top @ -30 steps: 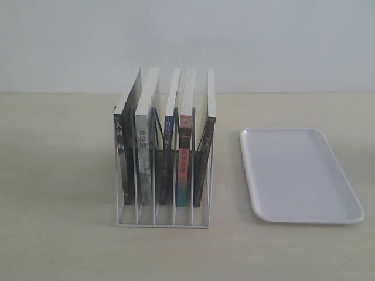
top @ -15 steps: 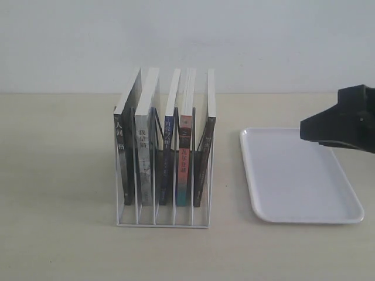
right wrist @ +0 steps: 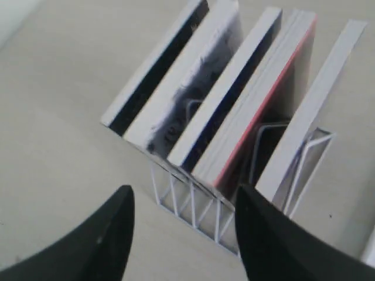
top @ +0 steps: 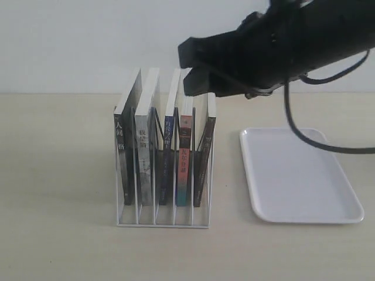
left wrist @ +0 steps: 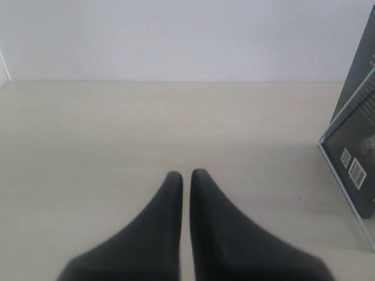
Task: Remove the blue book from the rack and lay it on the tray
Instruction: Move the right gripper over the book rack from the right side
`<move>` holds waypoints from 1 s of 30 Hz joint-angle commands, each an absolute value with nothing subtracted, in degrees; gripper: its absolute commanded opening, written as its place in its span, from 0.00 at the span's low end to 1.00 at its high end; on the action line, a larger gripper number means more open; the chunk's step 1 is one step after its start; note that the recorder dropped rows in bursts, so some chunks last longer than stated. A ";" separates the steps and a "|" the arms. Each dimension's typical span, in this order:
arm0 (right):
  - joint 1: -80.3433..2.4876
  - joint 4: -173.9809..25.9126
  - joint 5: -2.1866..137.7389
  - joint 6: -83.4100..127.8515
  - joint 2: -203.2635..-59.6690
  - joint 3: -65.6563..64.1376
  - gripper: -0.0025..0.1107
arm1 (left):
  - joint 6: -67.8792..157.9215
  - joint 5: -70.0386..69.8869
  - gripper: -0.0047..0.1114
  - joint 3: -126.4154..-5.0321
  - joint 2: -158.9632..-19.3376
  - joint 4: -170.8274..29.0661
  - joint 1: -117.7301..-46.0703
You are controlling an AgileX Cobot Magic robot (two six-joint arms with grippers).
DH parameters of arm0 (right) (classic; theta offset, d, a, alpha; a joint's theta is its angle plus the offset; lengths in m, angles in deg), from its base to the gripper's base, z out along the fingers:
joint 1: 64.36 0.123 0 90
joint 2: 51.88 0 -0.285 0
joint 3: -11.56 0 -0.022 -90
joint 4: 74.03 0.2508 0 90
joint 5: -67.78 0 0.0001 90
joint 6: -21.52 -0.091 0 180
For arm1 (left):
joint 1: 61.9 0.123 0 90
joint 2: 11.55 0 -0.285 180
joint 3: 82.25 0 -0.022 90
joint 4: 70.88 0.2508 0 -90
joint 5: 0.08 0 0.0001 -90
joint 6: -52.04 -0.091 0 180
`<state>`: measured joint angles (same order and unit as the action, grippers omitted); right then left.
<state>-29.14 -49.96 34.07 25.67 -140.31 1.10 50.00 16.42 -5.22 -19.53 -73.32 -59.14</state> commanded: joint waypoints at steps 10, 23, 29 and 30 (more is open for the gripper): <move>-28.45 -65.51 31.08 8.57 -149.54 5.14 0.47 | 50.13 16.19 0.08 -5.03 -19.34 -73.25 -59.13; -28.45 -67.46 32.31 6.76 -151.70 5.14 0.29 | 50.13 16.19 0.08 -5.03 -19.34 -73.25 -59.13; -28.45 -68.30 33.01 6.49 -152.20 5.45 0.26 | 50.13 16.19 0.08 -5.03 -19.34 -73.25 -59.13; -28.45 -68.69 32.54 6.49 -152.20 5.72 0.22 | 50.13 16.19 0.08 -5.03 -19.34 -73.25 -59.13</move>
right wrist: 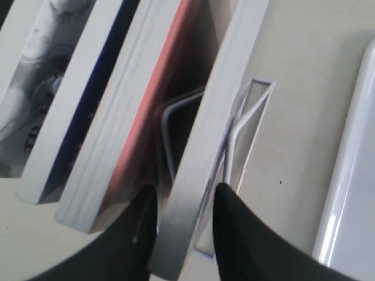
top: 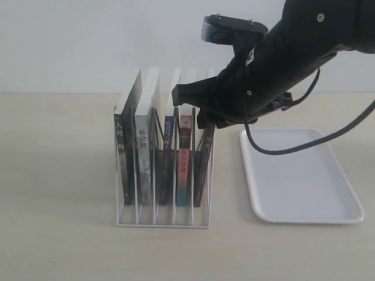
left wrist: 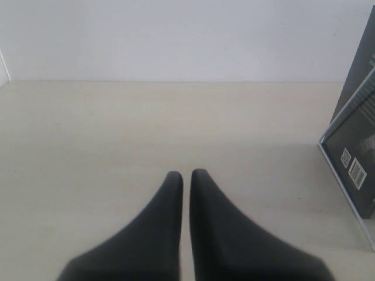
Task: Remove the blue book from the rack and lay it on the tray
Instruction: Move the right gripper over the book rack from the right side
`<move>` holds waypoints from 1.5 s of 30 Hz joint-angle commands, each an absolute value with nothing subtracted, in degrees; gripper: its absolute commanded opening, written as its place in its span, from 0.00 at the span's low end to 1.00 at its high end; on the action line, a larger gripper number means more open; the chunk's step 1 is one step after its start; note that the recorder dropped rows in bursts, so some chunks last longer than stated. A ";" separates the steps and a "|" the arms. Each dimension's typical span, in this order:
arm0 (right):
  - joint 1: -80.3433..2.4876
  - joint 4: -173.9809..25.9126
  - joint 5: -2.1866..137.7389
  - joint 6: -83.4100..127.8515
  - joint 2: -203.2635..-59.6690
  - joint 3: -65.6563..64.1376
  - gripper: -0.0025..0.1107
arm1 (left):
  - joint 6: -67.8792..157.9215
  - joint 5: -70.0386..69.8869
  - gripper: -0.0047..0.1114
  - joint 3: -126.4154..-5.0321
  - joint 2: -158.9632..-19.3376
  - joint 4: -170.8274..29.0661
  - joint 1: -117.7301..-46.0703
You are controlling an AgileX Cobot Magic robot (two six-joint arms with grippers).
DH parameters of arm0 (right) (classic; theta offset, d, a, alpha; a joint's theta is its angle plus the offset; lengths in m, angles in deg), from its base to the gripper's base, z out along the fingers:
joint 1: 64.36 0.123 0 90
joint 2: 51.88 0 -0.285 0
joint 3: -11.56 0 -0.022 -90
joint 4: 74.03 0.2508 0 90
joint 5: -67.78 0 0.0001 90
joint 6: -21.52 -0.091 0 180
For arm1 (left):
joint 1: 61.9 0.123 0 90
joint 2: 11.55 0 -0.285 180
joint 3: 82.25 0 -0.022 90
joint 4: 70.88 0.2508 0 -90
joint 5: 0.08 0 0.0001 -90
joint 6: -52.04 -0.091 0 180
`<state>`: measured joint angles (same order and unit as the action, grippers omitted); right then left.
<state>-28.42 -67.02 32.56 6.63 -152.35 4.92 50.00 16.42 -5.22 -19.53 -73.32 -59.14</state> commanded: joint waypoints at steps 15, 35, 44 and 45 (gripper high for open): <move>-28.45 -68.97 31.38 5.28 -151.57 9.34 0.02 | 50.13 16.19 0.08 -5.03 -19.34 -73.25 -59.13; -28.45 -68.87 24.82 4.95 -151.57 13.77 0.11 | 50.13 16.19 0.08 -5.03 -19.34 -73.25 -59.13; -28.45 -68.87 25.03 5.64 -151.57 13.77 0.52 | 50.13 16.19 0.08 -5.03 -19.34 -73.25 -59.13; -28.45 -68.87 25.03 6.03 -151.57 13.77 0.52 | 50.13 16.19 0.08 -5.03 -19.34 -73.25 -59.13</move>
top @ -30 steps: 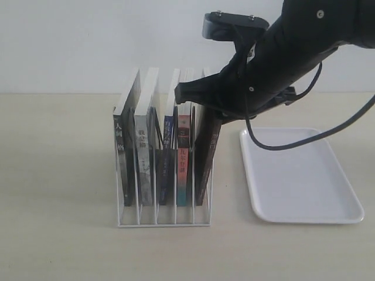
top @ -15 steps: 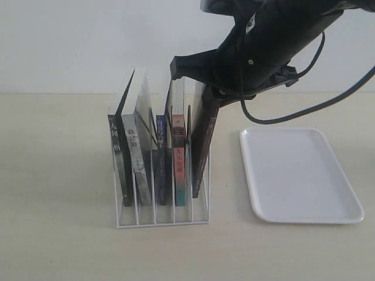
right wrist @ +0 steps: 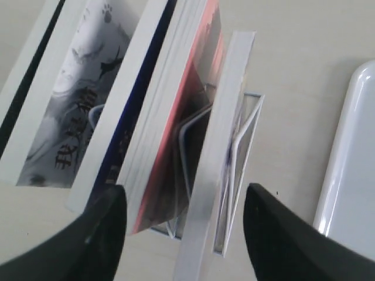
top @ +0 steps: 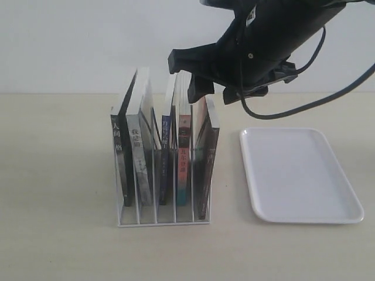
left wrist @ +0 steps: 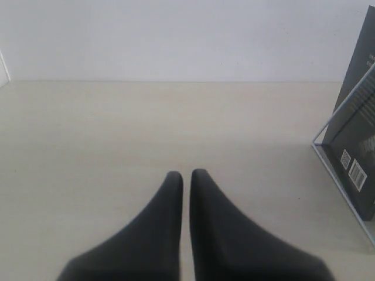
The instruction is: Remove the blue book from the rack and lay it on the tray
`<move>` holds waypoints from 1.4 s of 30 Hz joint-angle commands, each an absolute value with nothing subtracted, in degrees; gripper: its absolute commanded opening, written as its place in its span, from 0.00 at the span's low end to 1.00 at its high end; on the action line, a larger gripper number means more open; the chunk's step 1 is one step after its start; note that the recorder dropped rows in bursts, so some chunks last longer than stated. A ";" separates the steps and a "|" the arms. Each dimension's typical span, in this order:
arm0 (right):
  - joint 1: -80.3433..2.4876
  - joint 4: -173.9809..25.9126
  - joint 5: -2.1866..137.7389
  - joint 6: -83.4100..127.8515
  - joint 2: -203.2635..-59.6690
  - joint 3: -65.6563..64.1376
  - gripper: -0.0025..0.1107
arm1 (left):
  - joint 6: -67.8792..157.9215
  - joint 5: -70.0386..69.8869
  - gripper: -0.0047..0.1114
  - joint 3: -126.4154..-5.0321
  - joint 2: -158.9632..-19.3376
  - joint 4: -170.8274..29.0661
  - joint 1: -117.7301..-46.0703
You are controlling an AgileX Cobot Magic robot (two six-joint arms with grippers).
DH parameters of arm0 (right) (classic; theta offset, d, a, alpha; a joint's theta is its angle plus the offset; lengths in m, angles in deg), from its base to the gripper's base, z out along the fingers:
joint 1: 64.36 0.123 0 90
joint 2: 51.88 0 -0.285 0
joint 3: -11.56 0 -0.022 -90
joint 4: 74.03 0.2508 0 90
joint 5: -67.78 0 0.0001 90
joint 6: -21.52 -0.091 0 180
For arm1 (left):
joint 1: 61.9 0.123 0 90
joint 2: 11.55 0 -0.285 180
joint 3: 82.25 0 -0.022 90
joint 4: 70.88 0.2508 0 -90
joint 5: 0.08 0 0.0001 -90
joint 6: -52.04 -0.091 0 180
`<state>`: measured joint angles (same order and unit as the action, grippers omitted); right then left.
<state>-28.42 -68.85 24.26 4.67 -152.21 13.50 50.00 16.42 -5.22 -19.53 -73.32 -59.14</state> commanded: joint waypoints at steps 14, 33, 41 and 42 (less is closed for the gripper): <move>-28.41 -67.66 15.23 6.72 -148.77 22.16 0.48 | 50.13 16.19 0.08 -5.03 -19.34 -73.25 -59.13; -7.94 -67.68 23.14 9.39 -153.53 25.37 0.50 | 50.13 16.19 0.08 -5.03 -19.34 -73.25 -59.13; -7.94 -80.99 23.42 -4.37 -161.80 30.21 0.50 | 50.13 16.19 0.08 -5.03 -19.34 -73.25 -59.13; -7.94 -82.12 23.42 -5.84 -162.47 31.15 0.50 | 50.13 16.19 0.08 -5.03 -19.34 -73.25 -59.13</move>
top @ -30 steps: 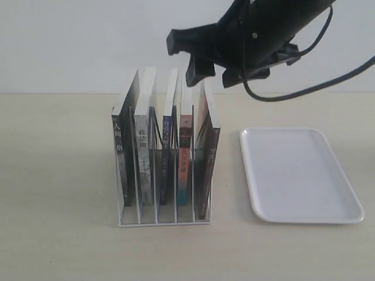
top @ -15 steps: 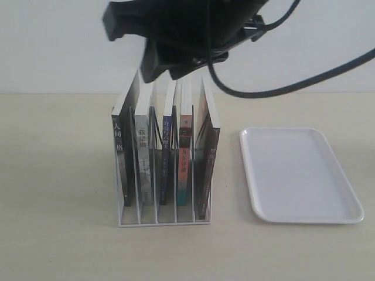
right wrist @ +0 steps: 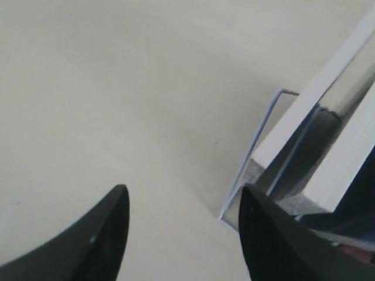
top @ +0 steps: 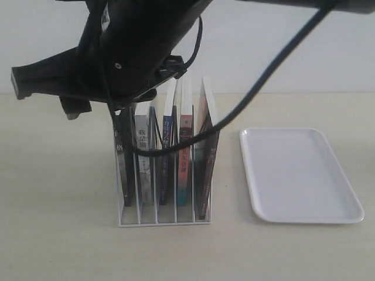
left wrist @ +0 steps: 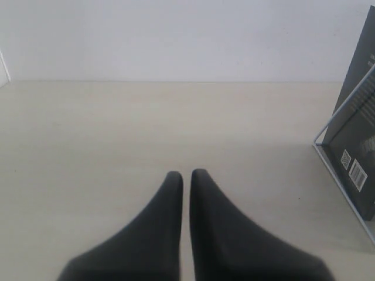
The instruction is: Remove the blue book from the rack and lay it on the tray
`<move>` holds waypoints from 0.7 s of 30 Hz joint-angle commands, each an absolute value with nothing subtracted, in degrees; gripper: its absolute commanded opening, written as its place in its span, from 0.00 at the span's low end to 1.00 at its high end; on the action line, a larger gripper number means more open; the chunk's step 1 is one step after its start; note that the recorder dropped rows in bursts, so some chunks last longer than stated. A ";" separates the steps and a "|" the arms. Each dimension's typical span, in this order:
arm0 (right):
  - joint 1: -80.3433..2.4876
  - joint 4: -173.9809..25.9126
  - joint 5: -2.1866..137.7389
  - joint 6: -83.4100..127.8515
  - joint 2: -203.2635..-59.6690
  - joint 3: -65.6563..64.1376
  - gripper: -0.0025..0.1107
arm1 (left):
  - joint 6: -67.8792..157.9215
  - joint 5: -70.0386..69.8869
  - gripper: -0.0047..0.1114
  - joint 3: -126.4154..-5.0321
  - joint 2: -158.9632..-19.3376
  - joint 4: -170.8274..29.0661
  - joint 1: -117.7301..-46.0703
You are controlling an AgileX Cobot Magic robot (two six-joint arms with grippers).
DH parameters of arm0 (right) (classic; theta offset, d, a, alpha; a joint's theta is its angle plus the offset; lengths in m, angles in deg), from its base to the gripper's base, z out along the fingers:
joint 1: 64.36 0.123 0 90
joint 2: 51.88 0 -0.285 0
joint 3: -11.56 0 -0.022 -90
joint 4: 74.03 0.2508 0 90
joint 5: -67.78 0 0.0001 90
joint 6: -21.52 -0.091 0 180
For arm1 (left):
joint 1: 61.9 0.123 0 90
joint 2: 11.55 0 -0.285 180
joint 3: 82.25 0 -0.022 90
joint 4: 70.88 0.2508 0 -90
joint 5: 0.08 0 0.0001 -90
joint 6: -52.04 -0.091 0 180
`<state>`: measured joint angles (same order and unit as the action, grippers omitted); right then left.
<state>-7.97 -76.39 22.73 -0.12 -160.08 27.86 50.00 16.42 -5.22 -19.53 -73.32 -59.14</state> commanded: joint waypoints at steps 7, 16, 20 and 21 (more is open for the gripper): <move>-7.94 -90.29 23.40 -14.47 -166.59 34.42 0.50 | 50.13 16.19 0.08 -5.03 -19.34 -73.25 -59.13; -8.75 -93.05 23.44 -20.00 -169.04 34.42 0.50 | 50.13 16.19 0.08 -5.03 -19.34 -73.25 -59.13; -9.54 -93.05 22.95 -21.23 -170.16 34.42 0.50 | 50.13 16.19 0.08 -5.03 -19.34 -73.25 -59.13; -9.71 -93.05 22.95 -21.48 -170.32 34.31 0.50 | 50.13 16.19 0.08 -5.03 -19.34 -73.25 -59.13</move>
